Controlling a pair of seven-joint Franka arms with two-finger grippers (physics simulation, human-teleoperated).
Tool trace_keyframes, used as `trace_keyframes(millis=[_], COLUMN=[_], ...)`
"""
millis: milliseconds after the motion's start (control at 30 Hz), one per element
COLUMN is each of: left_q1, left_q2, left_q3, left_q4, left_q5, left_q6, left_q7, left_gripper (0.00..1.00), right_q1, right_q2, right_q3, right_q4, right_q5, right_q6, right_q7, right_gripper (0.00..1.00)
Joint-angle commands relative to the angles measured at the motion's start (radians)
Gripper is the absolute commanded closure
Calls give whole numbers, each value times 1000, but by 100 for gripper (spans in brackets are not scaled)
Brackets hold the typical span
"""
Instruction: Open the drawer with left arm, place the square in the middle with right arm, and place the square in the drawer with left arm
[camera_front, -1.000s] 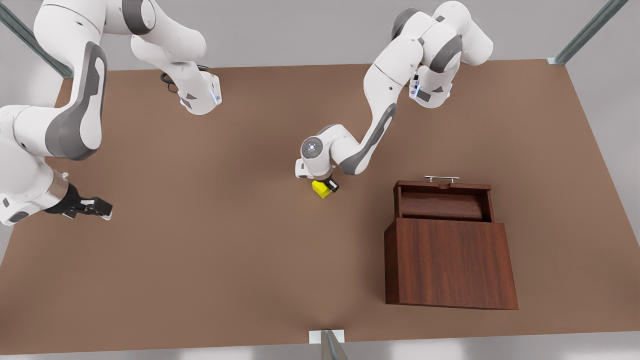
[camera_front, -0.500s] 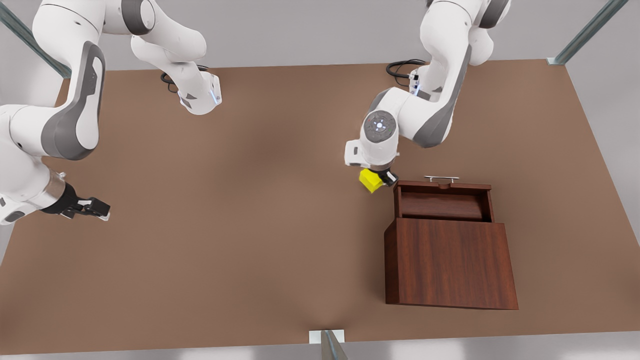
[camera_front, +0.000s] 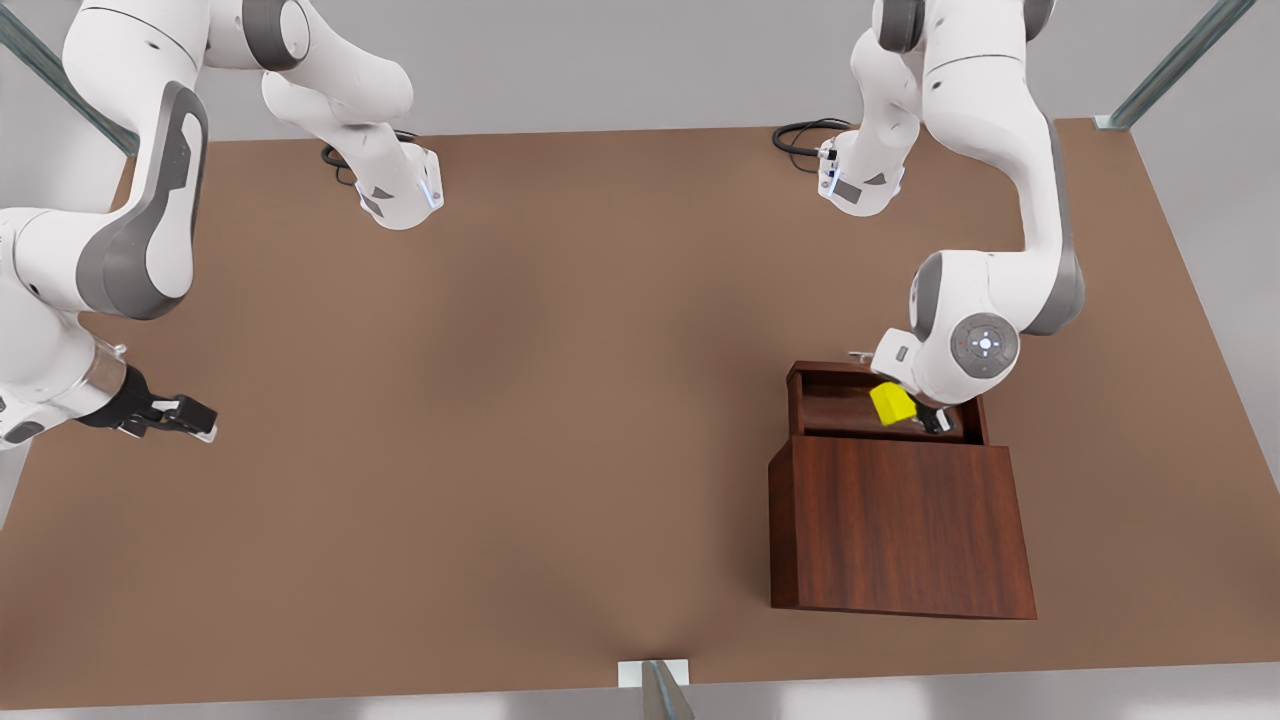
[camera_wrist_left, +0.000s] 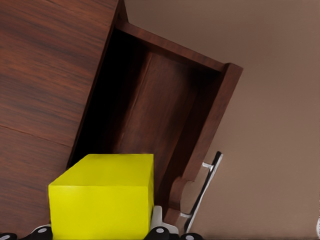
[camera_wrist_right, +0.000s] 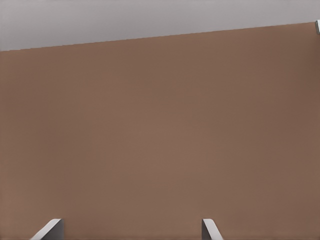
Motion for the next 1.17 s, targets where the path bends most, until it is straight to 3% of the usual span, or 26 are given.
trace_keyframes(millis=[0,133,167,200,433,533,733,767,867,900,933,1133], left_q1=[1,1,1,1,-4,-4,19,108,516,576,628,676], left_q2=[1,18,24,28,22,5,-70,-91,-142,-148,-160,-183], left_q3=[0,0,0,0,-1,-1,-15,-119,-584,-649,-701,-742], left_q4=[-4,-21,-21,-21,-4,117,254,274,291,292,292,300], left_q5=[-11,-11,-11,-13,-19,-65,-128,-108,121,151,158,158], left_q6=[5,7,5,3,-39,-208,-213,-205,-205,-205,-204,-205], left_q7=[1,1,1,1,-63,-538,-1143,-1166,-1214,-1218,-1218,-1244], left_gripper=[35,34,30,0,0,0,0,0,0,0,0,0], right_q1=[0,0,0,0,2,3,6,6,6,6,8,8], right_q2=[0,-2,0,0,0,0,1,1,1,1,3,9], right_q3=[0,0,0,0,2,2,2,2,2,3,3,3], right_q4=[0,-2,-2,-2,-2,-2,0,-1,-2,-2,-2,0], right_q5=[0,3,5,5,5,5,3,3,3,3,3,3], right_q6=[0,-9,-8,-8,-2,0,2,0,2,2,2,2], right_q7=[0,0,2,0,0,0,0,0,0,0,0,0], right_gripper=[0,0,0,0,0,0,0,0,0,0,0,0])
